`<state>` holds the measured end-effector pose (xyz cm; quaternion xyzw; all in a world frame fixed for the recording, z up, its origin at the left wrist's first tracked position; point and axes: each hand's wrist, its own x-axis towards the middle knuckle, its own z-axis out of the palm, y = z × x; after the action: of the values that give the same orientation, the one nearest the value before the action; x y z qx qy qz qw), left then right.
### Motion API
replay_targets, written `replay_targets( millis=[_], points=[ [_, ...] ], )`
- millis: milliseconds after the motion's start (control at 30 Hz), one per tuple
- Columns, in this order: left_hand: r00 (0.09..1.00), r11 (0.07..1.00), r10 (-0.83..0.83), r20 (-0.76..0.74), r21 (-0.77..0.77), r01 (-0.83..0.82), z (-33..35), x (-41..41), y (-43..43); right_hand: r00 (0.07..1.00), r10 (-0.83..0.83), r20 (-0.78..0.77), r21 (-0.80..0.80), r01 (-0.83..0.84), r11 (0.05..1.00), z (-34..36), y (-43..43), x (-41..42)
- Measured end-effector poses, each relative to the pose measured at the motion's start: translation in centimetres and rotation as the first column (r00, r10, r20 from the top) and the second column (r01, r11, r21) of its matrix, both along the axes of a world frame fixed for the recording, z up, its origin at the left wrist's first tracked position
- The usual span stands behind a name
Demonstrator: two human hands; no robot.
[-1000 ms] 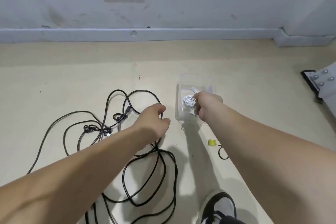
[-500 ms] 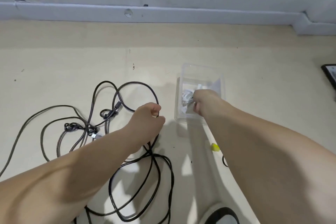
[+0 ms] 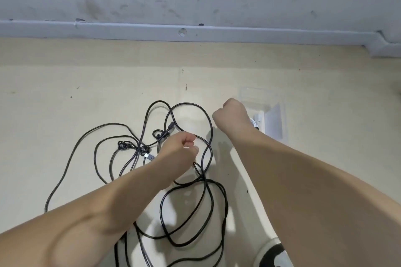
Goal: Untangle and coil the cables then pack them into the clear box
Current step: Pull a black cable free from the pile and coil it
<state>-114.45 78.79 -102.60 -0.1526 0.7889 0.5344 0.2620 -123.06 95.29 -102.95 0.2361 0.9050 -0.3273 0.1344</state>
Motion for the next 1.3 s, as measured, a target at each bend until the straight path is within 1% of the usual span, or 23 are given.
replay_targets(
  millis=[100,200,333,433,533,633,700,800,833,867,900,933,967,1000,1033,1067,1133,1200,1300],
  points=[
    [0.999,0.999,0.034,0.041,-0.015,-0.033,-0.9,1.0,-2.4,0.998,0.060,-0.006,-0.066,-0.060,0.996,-0.5,-3.2,1.4],
    [0.995,0.996,0.035,0.091,-0.088,-0.027,-2.8,1.4,-5.3,0.978,0.200,0.055,-0.161,-0.189,0.969,-2.5,-6.0,2.8],
    [0.984,0.974,0.005,0.180,-0.224,0.037,-6.4,2.8,-10.1,0.870,0.433,0.234,-0.182,-0.398,0.899,-5.5,-8.6,3.7],
    [0.983,0.922,-0.005,0.182,-0.379,0.075,-8.6,3.8,-13.6,0.795,0.527,0.301,-0.112,-0.519,0.847,-7.4,-10.0,3.9],
    [0.973,0.871,-0.042,0.226,-0.469,0.147,-10.3,4.4,-16.0,0.773,0.558,0.303,-0.069,-0.566,0.822,-8.9,-11.6,4.2],
    [0.964,0.857,-0.069,0.256,-0.480,0.189,-11.7,4.6,-16.9,0.779,0.545,0.310,-0.032,-0.564,0.825,-10.5,-12.8,4.7],
    [0.962,0.850,-0.093,0.258,-0.483,0.211,-12.2,4.3,-16.9,0.772,0.530,0.351,0.039,-0.577,0.816,-11.2,-13.2,5.0],
    [0.958,0.843,-0.112,0.263,-0.485,0.232,-12.4,3.7,-16.6,0.726,0.582,0.367,0.228,-0.677,0.700,-11.8,-13.6,5.1],
    [0.956,0.844,-0.113,0.270,-0.481,0.235,-12.4,3.6,-16.6,0.722,0.593,0.356,0.269,-0.687,0.675,-11.9,-13.5,5.1],
    [0.955,0.846,-0.113,0.275,-0.478,0.237,-12.5,3.5,-16.6,0.725,0.595,0.347,0.282,-0.686,0.671,-12.0,-13.3,5.0],
    [0.954,0.848,-0.112,0.277,-0.475,0.237,-12.5,3.5,-16.6,0.738,0.585,0.337,0.247,-0.669,0.701,-12.0,-13.0,4.9],
    [0.955,0.849,-0.110,0.275,-0.474,0.234,-12.5,3.5,-16.7,0.772,0.551,0.316,0.141,-0.613,0.777,-12.1,-12.9,4.6],
    [0.957,0.850,-0.109,0.270,-0.473,0.231,-12.5,3.6,-16.8,0.820,0.491,0.294,-0.038,-0.503,0.863,-11.9,-12.8,4.4],
    [0.959,0.853,-0.107,0.262,-0.472,0.224,-12.6,3.6,-16.9,0.866,0.411,0.285,-0.239,-0.351,0.905,-11.6,-12.7,4.0],
    [0.962,0.857,-0.101,0.253,-0.468,0.213,-12.6,3.6,-17.0,0.895,0.337,0.292,-0.392,-0.210,0.896,-11.3,-12.6,3.6],
    [0.966,0.862,-0.093,0.241,-0.466,0.199,-12.6,3.6,-17.1,0.903,0.285,0.321,-0.481,-0.103,0.871,-11.1,-12.5,3.2],
    [0.975,0.874,-0.065,0.212,-0.459,0.158,-12.6,3.7,-17.1,0.884,0.232,0.406,-0.572,0.047,0.819,-10.5,-11.9,2.5],
    [0.983,0.890,-0.028,0.180,-0.444,0.107,-12.5,3.7,-17.1,0.858,0.231,0.458,-0.644,0.140,0.752,-10.0,-11.4,1.9],
    [0.995,0.893,-0.001,0.100,-0.448,0.046,-12.2,3.5,-16.8,0.811,0.309,0.496,-0.739,0.208,0.640,-9.3,-11.2,1.5]
  ],
)
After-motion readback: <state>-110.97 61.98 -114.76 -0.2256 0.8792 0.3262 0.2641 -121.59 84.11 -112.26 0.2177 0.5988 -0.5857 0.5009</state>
